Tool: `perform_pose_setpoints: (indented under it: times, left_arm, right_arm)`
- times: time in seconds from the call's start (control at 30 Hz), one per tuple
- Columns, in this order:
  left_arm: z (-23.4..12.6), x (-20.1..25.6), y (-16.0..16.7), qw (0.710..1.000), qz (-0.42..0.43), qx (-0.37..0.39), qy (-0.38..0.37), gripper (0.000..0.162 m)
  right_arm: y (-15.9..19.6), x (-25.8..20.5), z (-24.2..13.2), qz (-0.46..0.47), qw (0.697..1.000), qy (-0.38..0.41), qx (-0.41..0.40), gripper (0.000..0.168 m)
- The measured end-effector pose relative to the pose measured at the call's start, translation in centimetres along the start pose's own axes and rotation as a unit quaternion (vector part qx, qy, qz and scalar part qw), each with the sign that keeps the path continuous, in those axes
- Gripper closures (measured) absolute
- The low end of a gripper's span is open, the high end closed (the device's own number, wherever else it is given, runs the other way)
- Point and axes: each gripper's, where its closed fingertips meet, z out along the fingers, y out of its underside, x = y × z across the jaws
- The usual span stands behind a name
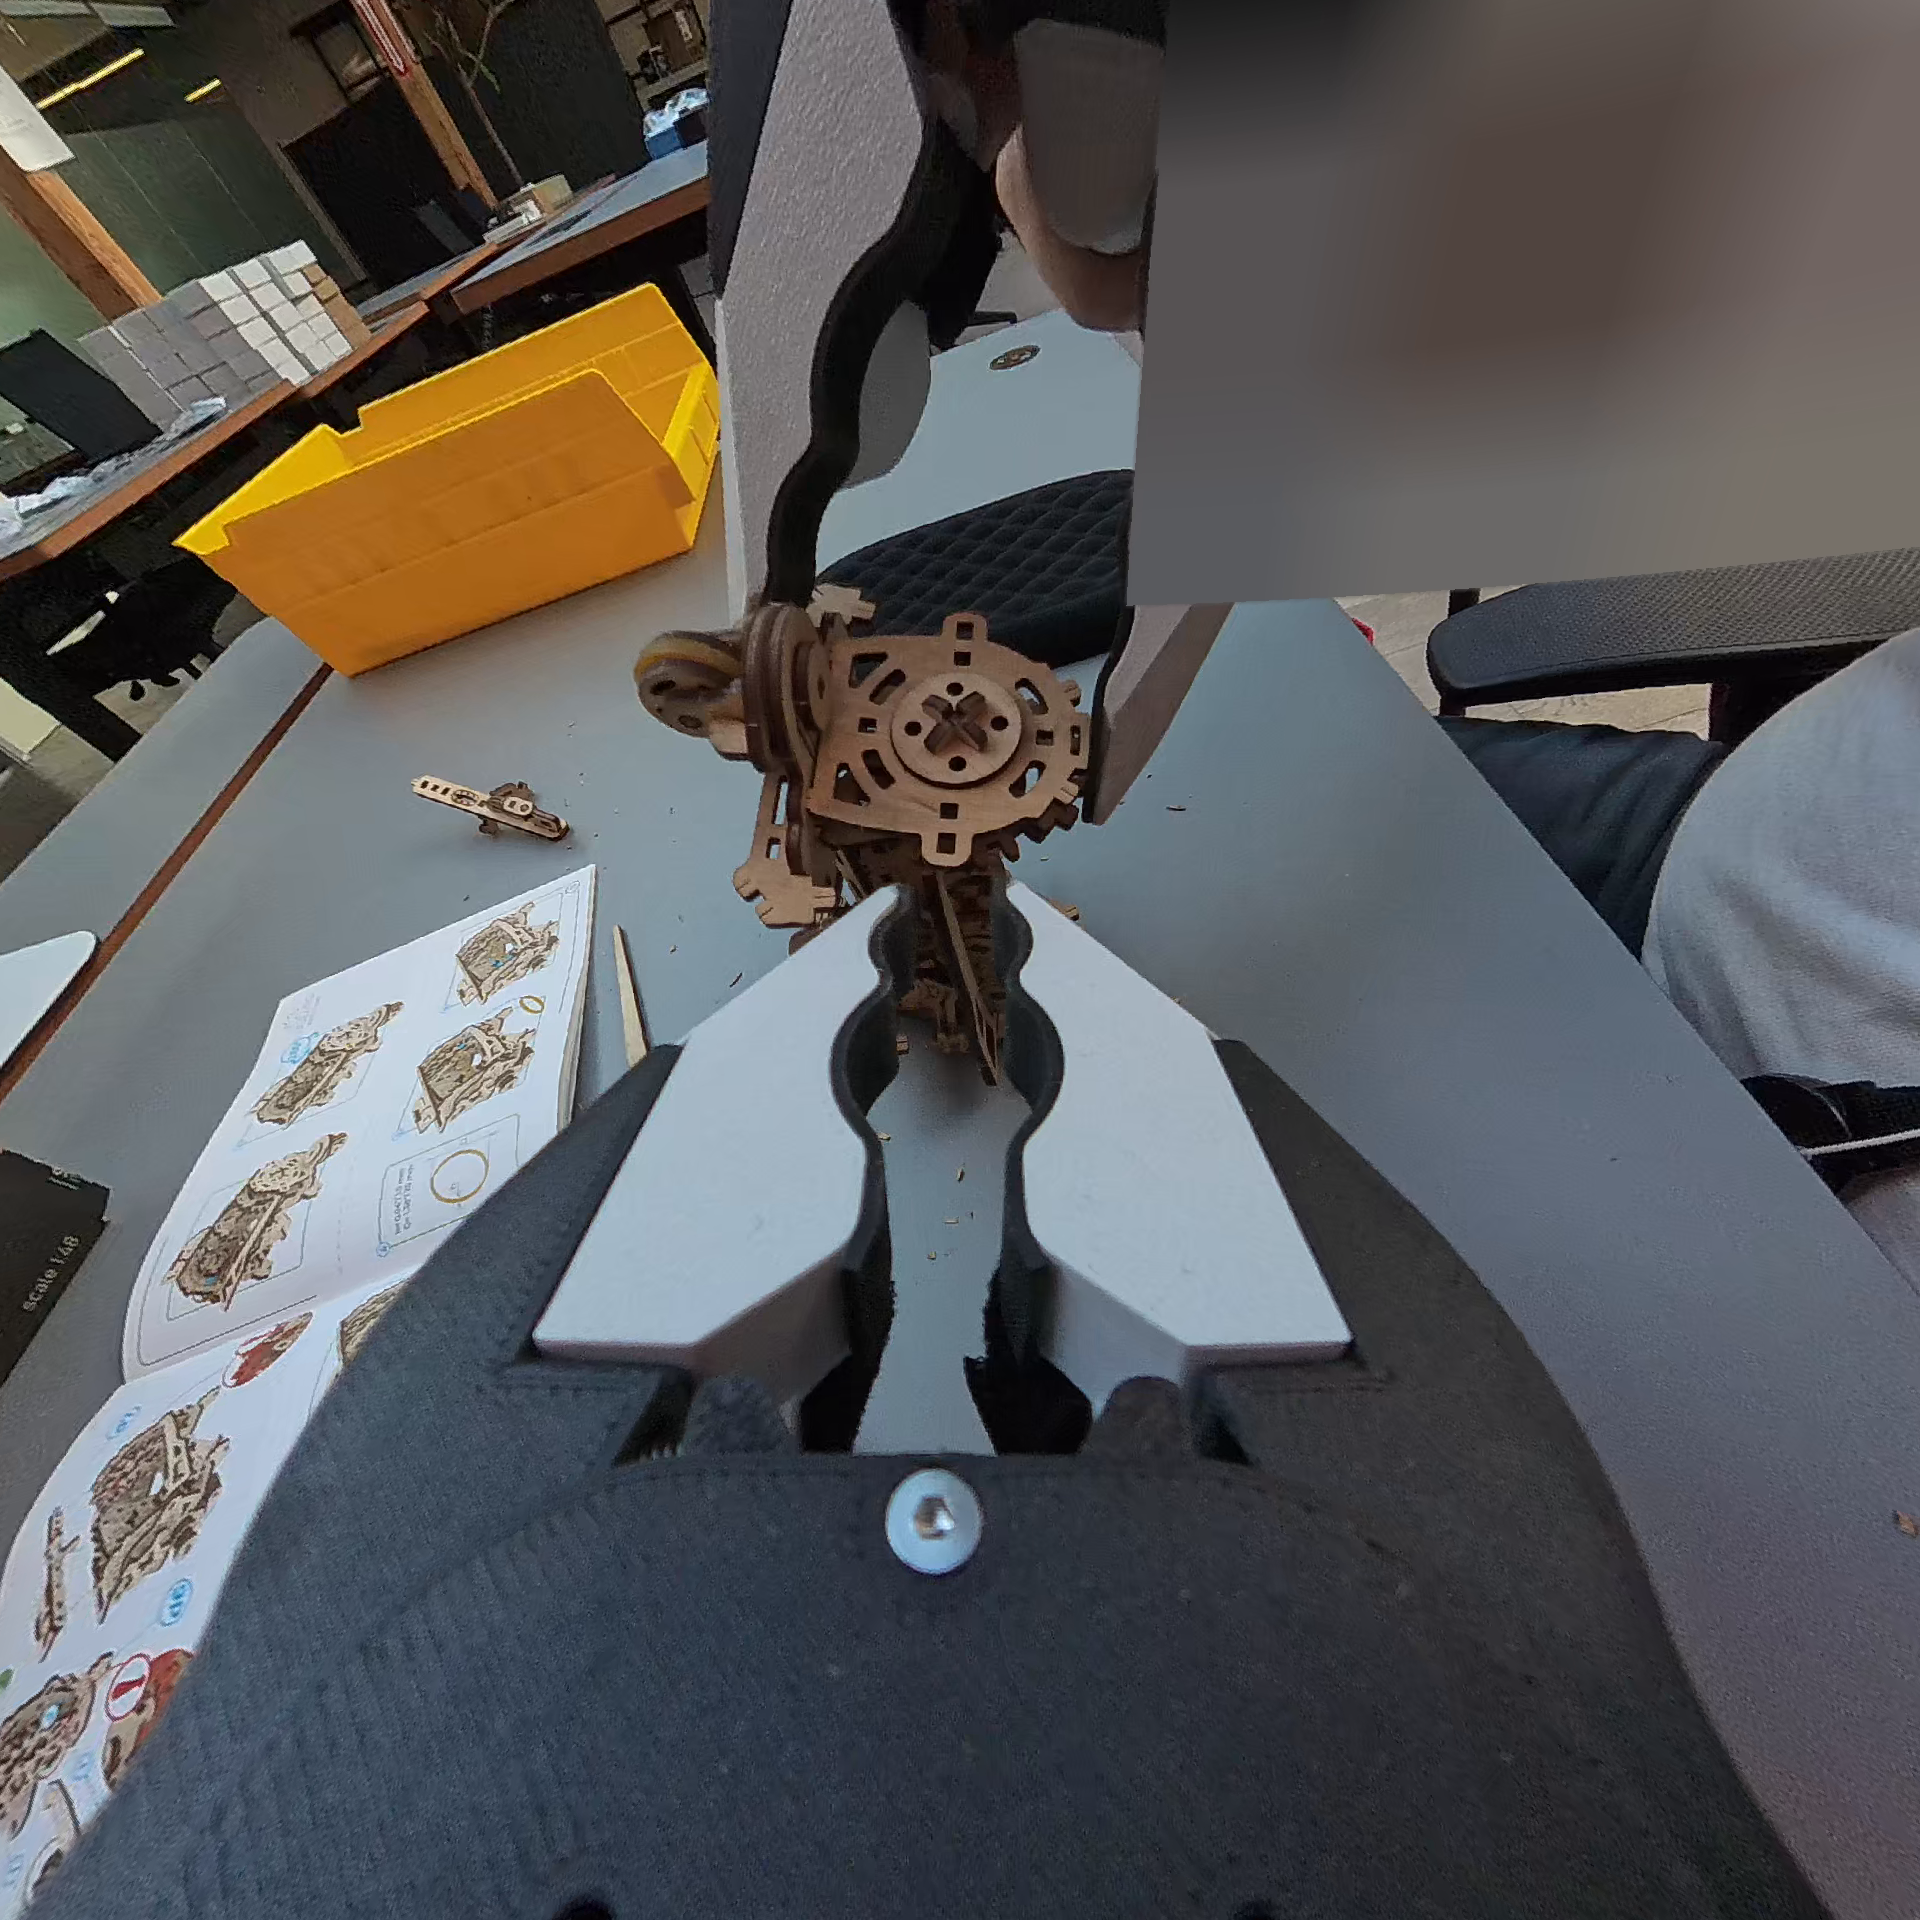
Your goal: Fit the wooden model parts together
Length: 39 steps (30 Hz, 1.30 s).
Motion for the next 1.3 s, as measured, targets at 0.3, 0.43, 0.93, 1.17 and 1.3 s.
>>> perform_pose_setpoints:
  times: [0.3, 0.43, 0.93, 1.17, 1.3]
  left_arm:
    - [0.16, -0.54, 0.38, 1.000, 0.022, -0.006, -0.019, 0.160]
    - [0.31, -0.46, 0.22, 0.999, 0.031, -0.004, -0.020, 0.147]
    - [0.34, 0.01, 0.55, 0.998, 0.059, -0.001, -0.009, 0.160]
    - [0.19, -0.02, 0.72, 0.998, 0.062, 0.002, -0.010, 0.160]
    - [0.18, 0.01, 0.71, 0.998, 0.065, 0.003, -0.011, 0.160]
  right_arm:
    - [-0.05, -0.03, 0.03, 0.004, 1.000, -0.014, 0.018, 0.100]
    - [-0.12, 0.44, -0.18, 0.002, 1.000, -0.006, 0.026, 0.100]
    - [0.01, 0.04, 0.24, -0.005, 0.999, -0.028, 0.029, 0.099]
    - [-0.03, -0.04, 0.38, -0.017, 0.999, -0.032, 0.009, 0.099]
    - [-0.05, -0.09, 0.39, -0.009, 0.999, -0.042, -0.012, 0.099]
